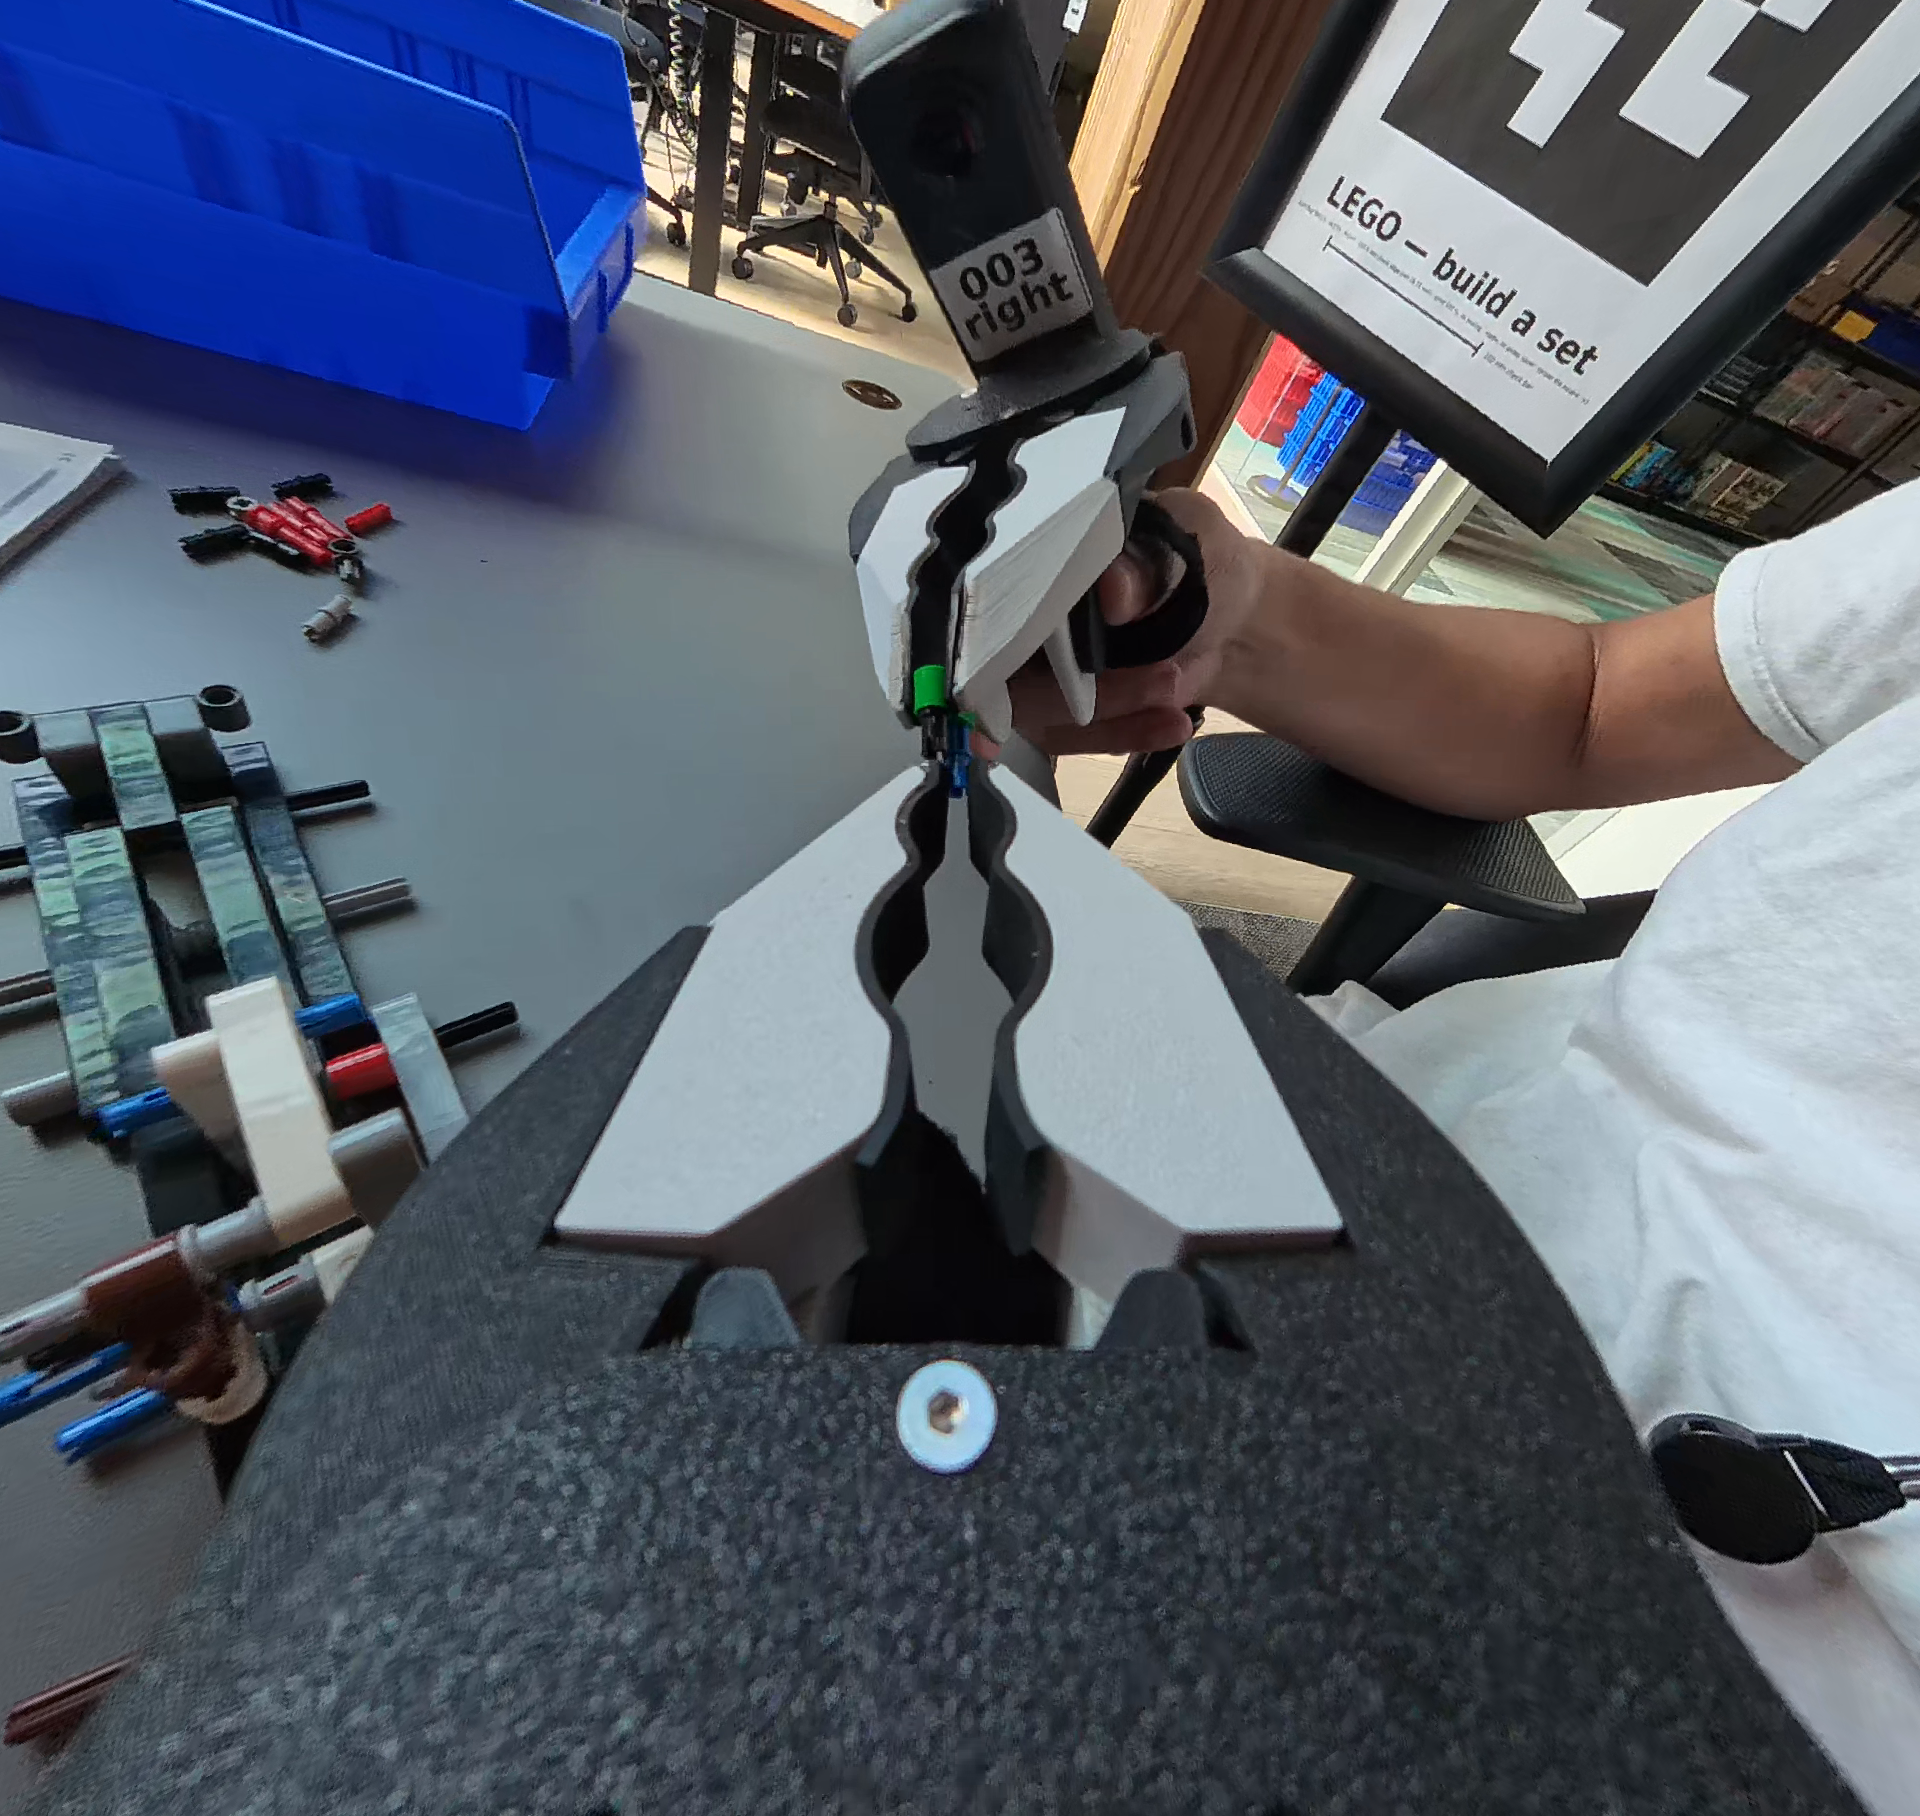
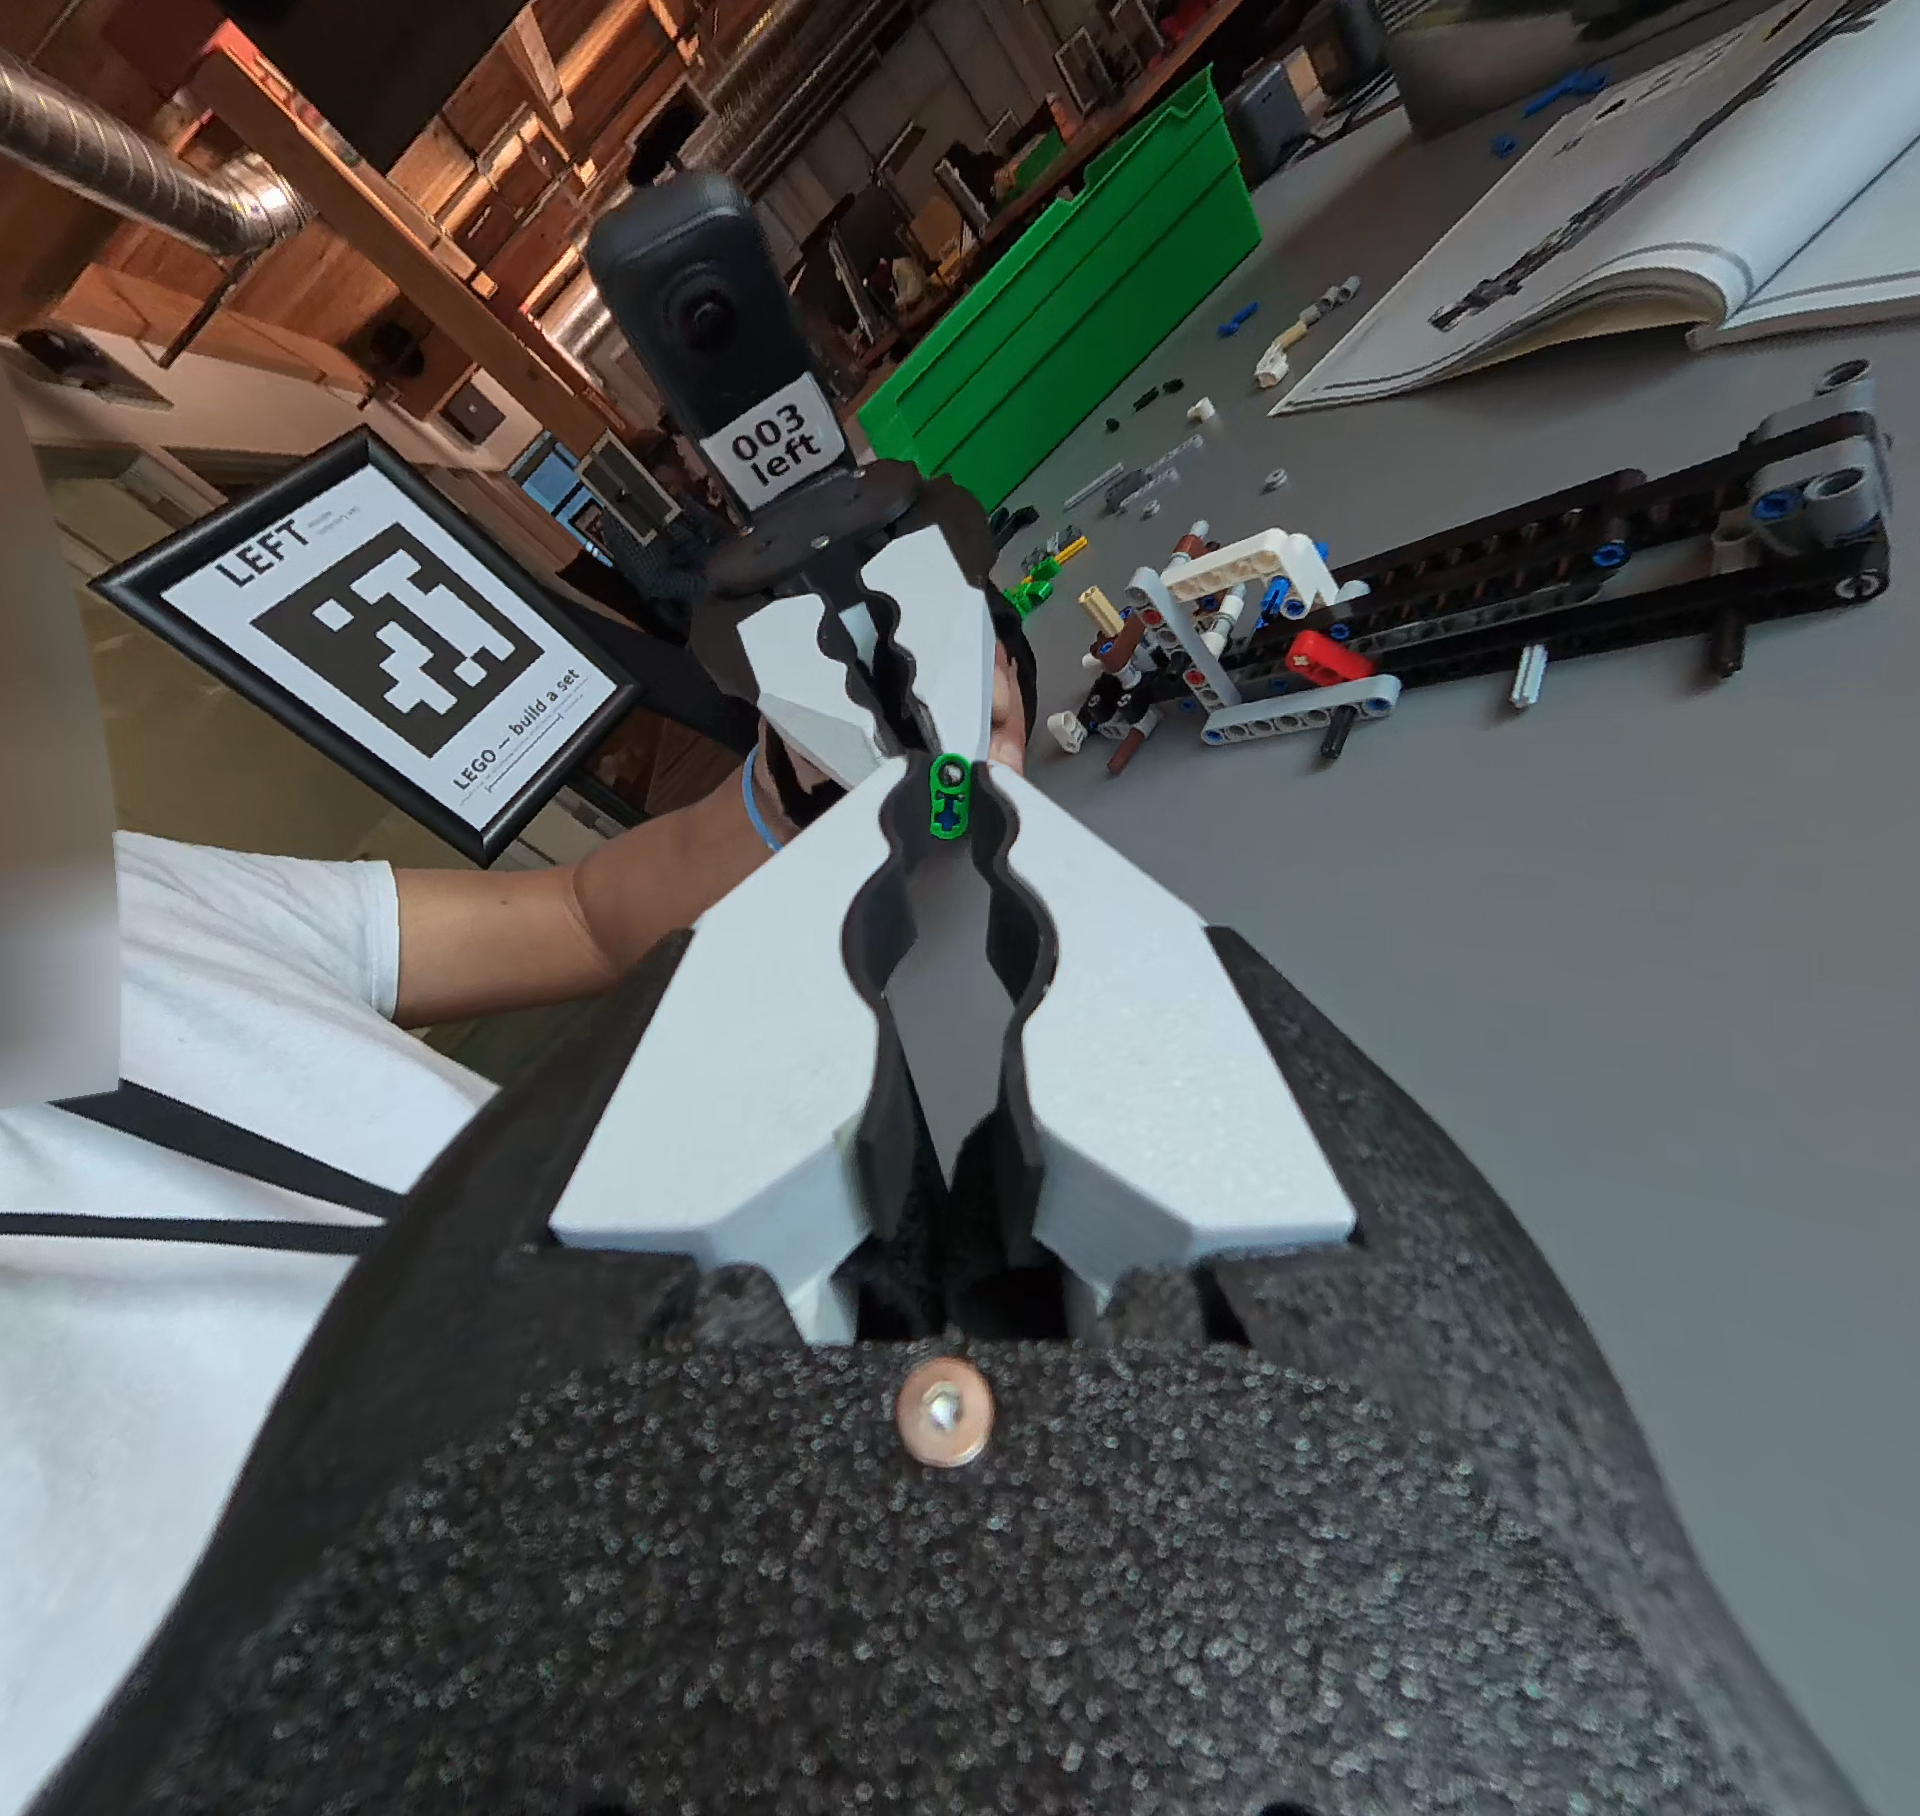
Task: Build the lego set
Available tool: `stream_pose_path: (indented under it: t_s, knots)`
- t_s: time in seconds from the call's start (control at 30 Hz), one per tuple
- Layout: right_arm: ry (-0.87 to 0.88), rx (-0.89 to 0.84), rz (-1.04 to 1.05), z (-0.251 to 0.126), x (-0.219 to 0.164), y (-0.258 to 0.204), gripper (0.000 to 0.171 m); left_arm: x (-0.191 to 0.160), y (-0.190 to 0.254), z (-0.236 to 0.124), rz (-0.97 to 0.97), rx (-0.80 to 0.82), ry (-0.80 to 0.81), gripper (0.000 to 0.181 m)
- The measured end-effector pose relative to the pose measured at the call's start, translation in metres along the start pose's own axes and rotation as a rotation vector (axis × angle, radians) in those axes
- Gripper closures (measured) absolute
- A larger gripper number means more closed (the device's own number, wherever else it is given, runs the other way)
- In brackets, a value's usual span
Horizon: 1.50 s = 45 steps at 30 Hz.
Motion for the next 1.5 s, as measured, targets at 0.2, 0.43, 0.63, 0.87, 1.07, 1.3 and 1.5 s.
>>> stream_pose_path:
  t_s: [0.2, 0.43, 0.63, 0.87, 1.07, 1.3, 1.5]
  knots:
    - [0.152, -0.041, 0.001, 0.010, 0.014, -0.001, 0.164, 0.012, -0.007, -0.008, -0.070, 0.007, 0.098, 0.179]
    - [0.167, -0.044, -0.008, 0.012, 0.015, -0.002, 0.164, 0.014, -0.007, -0.010, -0.079, 0.007, 0.114, 0.180]
    - [0.159, -0.055, -0.036, 0.012, 0.013, -0.002, 0.165, 0.014, -0.006, -0.010, -0.080, 0.002, 0.114, 0.180]
    - [0.156, -0.015, 0.041, 0.012, 0.016, -0.003, 0.164, 0.015, -0.005, -0.011, -0.076, -0.001, 0.129, 0.179]
    - [0.129, 0.008, 0.053, 0.010, 0.015, -0.004, 0.163, 0.013, -0.001, -0.009, -0.039, -0.002, 0.107, 0.179]
    - [0.097, 0.023, 0.067, 0.009, 0.010, -0.005, 0.159, 0.013, -0.001, -0.009, -0.028, 0.005, 0.110, 0.179]
    - [0.080, 0.025, 0.101, 0.006, 0.010, -0.004, 0.163, 0.011, -0.001, -0.007, -0.008, 0.019, 0.097, 0.179]
Point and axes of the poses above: each gripper's, where its closed fingertips meet, z out along the fingers, x out of its top, y = z × x across the jaws, the point moved 1 cm from there along -z, back along the fingers, and after that the axes turned 7 degrees about y, right-handed, at the moved point
